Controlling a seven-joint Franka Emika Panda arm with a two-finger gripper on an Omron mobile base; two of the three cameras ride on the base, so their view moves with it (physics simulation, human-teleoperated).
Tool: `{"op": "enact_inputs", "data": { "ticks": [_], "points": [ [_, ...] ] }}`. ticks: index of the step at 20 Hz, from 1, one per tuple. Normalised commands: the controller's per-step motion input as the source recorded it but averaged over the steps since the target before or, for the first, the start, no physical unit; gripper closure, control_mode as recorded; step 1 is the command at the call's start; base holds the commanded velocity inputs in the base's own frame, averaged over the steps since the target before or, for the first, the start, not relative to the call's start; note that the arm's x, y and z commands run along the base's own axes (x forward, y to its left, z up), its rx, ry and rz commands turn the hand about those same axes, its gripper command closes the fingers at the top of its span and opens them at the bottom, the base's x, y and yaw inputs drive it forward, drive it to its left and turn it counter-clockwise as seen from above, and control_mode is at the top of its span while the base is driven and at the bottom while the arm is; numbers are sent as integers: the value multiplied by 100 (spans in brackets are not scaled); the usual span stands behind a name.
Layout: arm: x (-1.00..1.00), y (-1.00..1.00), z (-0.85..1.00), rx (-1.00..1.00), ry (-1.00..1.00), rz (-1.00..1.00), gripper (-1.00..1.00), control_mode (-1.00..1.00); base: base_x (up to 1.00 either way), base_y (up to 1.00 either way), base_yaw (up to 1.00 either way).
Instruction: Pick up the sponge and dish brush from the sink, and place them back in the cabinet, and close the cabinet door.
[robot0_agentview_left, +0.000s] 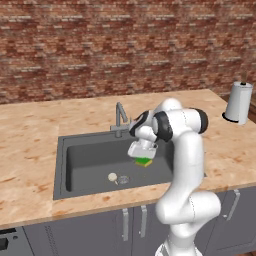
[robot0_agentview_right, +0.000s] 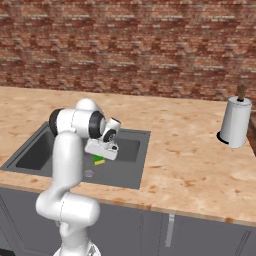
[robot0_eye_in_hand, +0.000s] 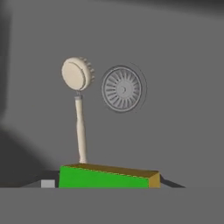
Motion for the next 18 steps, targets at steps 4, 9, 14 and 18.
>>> {"op": "enact_inputs", "data": {
  "ticks": [4,9,14,18],
  "points": [
    [-19,-3,36,0,0,0,100,-100,0,0,0],
    [-22,-5,38,0,0,0,100,-100,0,0,0],
    [-26,-4,39,-1,0,0,100,-100,0,0,0],
    [-25,-3,42,0,0,0,100,-100,0,0,0]
  ]
}}
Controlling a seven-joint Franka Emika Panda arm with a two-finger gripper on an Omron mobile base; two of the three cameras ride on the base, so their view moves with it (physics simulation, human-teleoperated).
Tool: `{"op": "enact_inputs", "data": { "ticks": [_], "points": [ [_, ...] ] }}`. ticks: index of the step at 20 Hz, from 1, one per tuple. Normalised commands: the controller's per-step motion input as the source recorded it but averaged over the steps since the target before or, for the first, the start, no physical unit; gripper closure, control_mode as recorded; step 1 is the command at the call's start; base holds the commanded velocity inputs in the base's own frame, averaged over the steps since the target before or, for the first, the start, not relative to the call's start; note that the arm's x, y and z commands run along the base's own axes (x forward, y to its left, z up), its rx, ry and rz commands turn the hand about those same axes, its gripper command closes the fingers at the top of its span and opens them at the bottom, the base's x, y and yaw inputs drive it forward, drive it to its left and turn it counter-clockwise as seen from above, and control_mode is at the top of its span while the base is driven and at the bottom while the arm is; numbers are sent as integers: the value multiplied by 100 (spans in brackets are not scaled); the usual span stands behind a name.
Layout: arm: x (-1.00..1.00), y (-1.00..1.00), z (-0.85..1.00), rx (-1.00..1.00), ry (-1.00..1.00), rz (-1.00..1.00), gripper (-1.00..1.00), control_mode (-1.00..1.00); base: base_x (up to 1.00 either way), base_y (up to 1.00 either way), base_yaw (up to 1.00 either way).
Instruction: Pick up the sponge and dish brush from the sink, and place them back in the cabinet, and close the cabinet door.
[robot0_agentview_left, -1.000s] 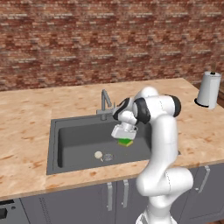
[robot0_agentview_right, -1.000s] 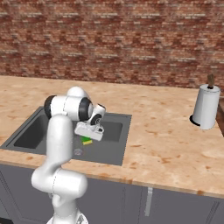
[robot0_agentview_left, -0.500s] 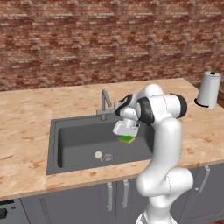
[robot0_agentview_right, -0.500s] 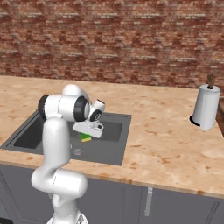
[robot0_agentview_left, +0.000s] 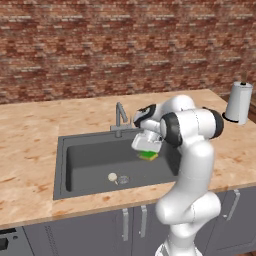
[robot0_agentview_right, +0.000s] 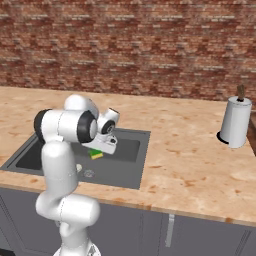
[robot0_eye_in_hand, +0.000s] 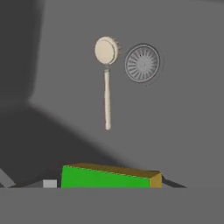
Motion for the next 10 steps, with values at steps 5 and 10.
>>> {"op": "enact_inputs", "data": {
  "ticks": [5,10],
  "points": [
    [-29,-3,43,0,0,-2,100,-100,0,0,0],
    [-37,-5,36,-1,0,-7,100,-100,0,0,0]
  ]
}}
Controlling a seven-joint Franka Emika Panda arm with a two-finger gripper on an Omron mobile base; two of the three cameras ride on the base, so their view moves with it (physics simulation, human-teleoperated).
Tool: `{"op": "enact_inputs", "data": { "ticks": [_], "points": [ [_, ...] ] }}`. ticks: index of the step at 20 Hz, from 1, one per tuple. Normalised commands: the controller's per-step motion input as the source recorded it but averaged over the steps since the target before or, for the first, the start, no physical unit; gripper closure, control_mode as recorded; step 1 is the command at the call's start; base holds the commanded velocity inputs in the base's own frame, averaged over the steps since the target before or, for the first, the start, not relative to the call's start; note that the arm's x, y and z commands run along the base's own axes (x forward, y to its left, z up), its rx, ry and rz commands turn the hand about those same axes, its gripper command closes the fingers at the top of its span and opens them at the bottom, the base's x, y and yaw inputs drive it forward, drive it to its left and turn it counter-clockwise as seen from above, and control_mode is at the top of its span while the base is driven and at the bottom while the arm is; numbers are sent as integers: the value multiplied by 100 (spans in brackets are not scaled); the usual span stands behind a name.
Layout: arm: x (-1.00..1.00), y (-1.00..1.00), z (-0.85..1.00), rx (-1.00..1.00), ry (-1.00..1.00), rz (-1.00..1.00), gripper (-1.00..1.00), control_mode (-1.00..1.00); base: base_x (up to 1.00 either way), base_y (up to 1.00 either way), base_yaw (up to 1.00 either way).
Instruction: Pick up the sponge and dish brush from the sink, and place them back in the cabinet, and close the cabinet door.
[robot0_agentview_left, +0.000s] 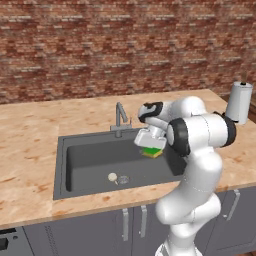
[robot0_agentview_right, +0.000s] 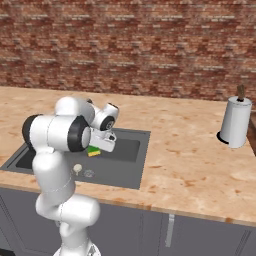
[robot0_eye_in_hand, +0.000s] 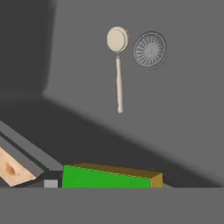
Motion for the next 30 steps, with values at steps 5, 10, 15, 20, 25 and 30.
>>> {"op": "enact_inputs", "data": {
  "ticks": [5,10,15,20,25,30],
  "points": [
    [-37,-5,30,-3,0,-7,100,-100,0,0,0],
    [-37,-4,30,-4,0,-7,100,-100,0,0,0],
    [-35,-1,29,-7,0,-8,100,-100,0,0,0],
    [-37,0,24,-8,0,-12,100,-100,0,0,0],
    [-39,0,24,-8,0,-13,100,-100,0,0,0],
    [-35,0,24,-9,0,-14,100,-100,0,0,0]
  ]
}}
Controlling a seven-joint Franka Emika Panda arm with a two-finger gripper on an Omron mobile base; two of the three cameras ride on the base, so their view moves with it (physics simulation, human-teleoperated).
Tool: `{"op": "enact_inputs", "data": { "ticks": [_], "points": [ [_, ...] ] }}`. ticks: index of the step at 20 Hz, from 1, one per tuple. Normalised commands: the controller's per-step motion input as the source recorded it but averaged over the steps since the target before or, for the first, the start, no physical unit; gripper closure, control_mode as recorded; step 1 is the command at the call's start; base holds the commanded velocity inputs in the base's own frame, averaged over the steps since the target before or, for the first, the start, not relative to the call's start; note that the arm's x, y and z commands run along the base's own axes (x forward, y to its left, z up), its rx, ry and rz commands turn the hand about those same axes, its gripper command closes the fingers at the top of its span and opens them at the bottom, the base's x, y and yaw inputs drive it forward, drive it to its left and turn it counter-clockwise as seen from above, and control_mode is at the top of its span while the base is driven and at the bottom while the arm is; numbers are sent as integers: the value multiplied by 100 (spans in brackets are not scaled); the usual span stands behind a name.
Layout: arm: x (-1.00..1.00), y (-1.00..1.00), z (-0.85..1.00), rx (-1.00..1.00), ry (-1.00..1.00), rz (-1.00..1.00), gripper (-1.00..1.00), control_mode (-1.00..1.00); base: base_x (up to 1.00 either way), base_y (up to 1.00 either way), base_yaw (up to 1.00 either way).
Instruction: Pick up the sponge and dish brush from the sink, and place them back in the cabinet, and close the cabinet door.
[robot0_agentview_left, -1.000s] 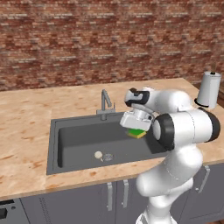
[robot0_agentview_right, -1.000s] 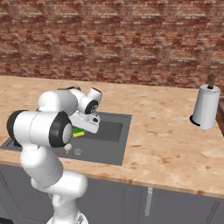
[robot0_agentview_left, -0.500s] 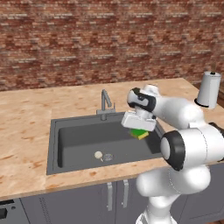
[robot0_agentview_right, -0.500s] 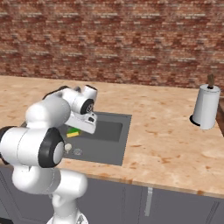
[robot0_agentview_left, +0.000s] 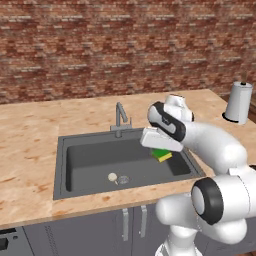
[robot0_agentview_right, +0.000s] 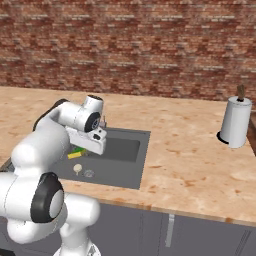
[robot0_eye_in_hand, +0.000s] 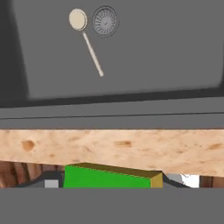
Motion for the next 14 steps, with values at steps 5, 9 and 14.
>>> {"op": "enact_inputs", "data": {
  "ticks": [5,9,14],
  "points": [
    [-33,1,23,-12,0,-15,100,-100,0,0,0],
    [-28,0,25,-11,0,-13,100,-100,0,0,0],
    [-25,0,22,-12,0,-7,100,-100,0,0,0]
  ]
}}
